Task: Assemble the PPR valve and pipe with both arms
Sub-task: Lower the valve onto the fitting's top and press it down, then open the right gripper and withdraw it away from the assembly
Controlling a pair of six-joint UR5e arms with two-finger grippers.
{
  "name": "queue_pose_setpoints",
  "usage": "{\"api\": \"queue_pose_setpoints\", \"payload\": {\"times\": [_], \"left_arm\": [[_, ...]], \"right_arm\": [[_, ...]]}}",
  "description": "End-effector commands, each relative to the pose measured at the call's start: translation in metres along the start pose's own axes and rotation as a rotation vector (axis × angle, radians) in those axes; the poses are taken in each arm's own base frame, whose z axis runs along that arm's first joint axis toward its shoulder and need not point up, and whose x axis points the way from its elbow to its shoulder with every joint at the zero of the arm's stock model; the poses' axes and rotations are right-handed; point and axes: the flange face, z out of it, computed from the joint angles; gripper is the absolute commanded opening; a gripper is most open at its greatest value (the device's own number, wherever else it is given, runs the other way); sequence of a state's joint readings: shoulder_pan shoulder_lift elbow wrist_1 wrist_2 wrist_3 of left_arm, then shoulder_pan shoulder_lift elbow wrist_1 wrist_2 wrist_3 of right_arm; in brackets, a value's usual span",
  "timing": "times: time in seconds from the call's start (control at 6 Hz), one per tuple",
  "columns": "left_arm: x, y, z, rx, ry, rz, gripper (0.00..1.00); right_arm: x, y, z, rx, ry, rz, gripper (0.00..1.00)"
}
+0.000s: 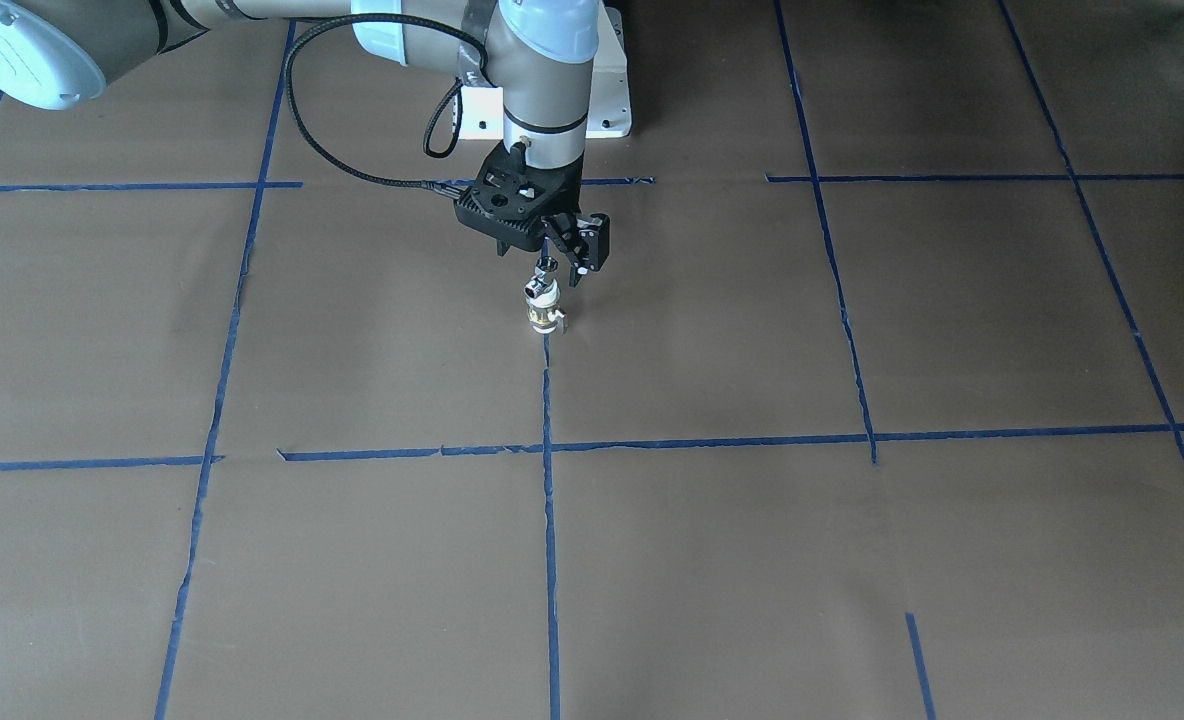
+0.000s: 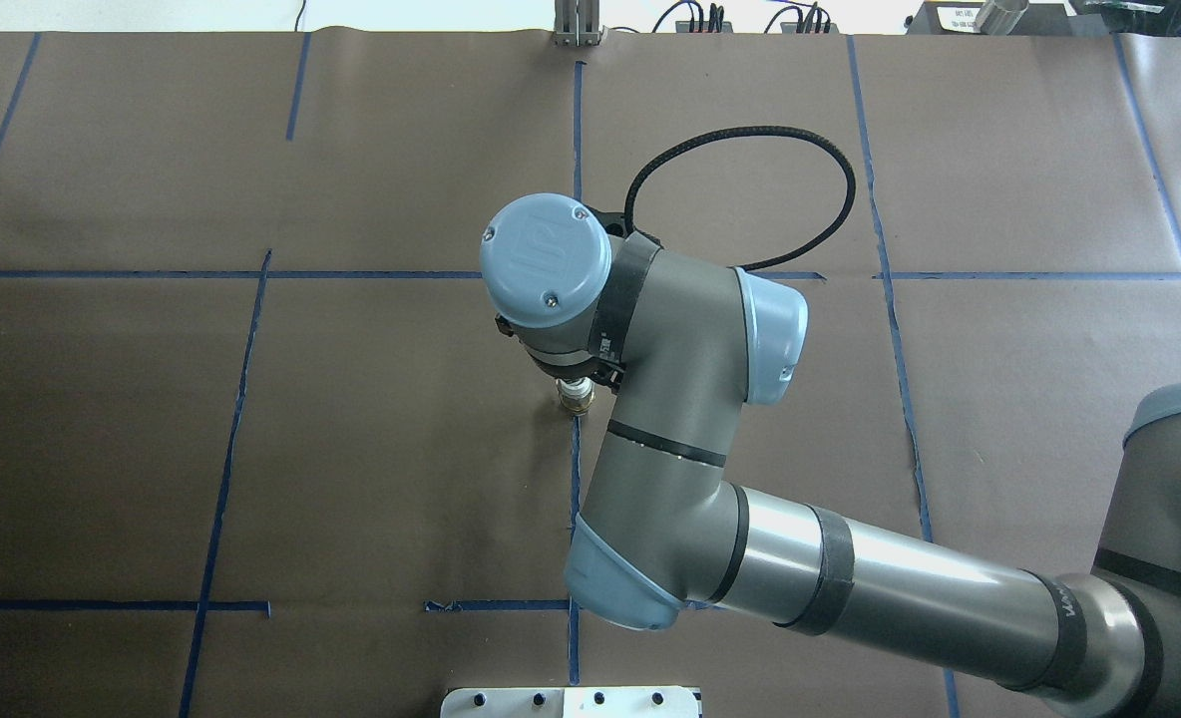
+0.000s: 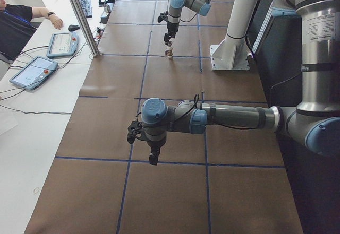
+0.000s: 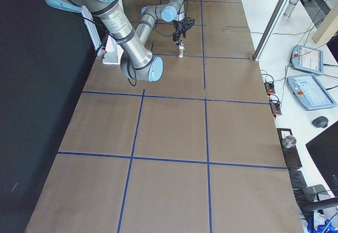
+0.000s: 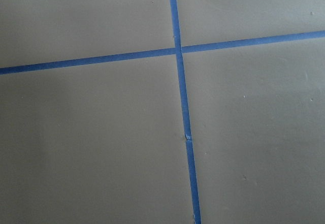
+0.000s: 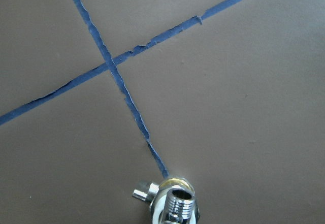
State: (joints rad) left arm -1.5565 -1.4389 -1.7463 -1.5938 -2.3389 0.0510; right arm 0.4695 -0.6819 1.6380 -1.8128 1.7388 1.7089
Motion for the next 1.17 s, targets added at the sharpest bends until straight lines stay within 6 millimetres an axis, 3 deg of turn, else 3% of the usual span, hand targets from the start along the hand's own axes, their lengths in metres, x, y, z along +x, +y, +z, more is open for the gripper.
{"api": "queue_pose_setpoints", "payload": {"times": [0.0, 0.17, 0.33, 0.5, 0.67, 1.0], "left_arm": [[-0.004, 0.001, 0.004, -0.002, 0.001, 0.0, 1.0], [-0.009, 0.003, 0.009, -0.01, -0.001, -0.006, 1.0], [-0.007, 0.001, 0.007, -0.007, 0.001, -0.001, 1.0], [-0.009, 0.002, 0.012, -0.024, -0.009, -0.002, 1.0], [-0.007, 0.001, 0.021, -0.048, -0.004, -0.003, 1.0], [-0.008, 0.004, 0.023, -0.066, 0.002, -0.007, 1.0]], "right_arm": [[0.009, -0.067, -0.024, -0.108, -0.01, -0.088, 1.0], [0.026, -0.116, -0.029, -0.142, -0.011, -0.136, 1.0], [0.057, -0.164, -0.021, -0.163, 0.002, -0.2, 1.0], [0.104, -0.227, -0.017, -0.173, 0.02, -0.209, 1.0], [0.17, -0.298, -0.011, -0.162, 0.043, -0.314, 1.0], [0.306, -0.409, -0.003, -0.193, 0.067, -0.531, 1.0]]}}
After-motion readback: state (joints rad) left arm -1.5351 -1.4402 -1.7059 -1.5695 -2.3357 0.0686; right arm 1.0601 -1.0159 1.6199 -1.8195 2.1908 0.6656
